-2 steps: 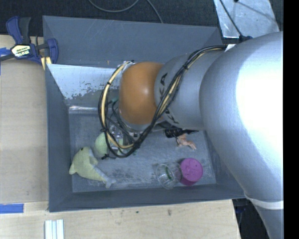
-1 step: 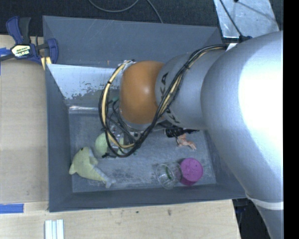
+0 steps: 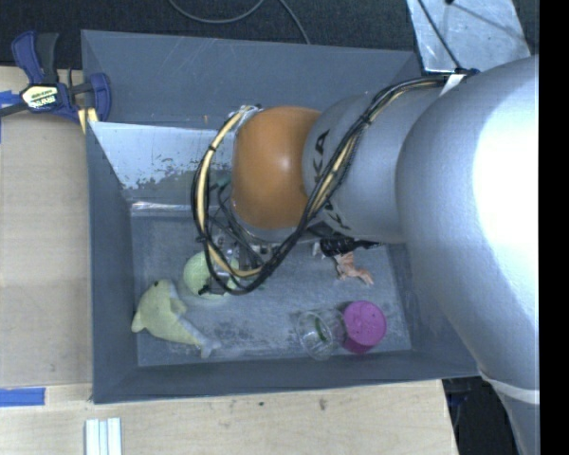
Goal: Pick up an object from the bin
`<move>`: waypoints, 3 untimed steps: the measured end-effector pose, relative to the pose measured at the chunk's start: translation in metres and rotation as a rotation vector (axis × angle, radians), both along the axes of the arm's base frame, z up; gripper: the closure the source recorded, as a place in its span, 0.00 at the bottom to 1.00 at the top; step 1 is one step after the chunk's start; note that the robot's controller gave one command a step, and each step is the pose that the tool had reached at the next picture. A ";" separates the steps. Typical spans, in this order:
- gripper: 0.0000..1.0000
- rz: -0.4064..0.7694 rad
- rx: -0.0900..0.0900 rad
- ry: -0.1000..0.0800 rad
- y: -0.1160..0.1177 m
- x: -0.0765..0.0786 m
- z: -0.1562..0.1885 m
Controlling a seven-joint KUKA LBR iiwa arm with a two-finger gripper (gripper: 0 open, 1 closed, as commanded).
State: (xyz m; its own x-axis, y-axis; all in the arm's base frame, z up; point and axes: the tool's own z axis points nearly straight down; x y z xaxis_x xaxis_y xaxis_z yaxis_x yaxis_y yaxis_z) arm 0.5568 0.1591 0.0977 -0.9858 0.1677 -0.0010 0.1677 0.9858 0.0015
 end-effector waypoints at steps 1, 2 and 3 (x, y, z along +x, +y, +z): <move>1.00 0.000 0.001 -0.006 0.000 0.002 0.014; 1.00 0.000 0.001 -0.007 0.000 0.002 0.020; 1.00 0.000 -0.001 0.000 -0.001 0.001 0.025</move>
Offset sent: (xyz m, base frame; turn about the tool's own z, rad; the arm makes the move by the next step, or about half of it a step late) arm 0.0000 -0.0001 0.0036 0.0000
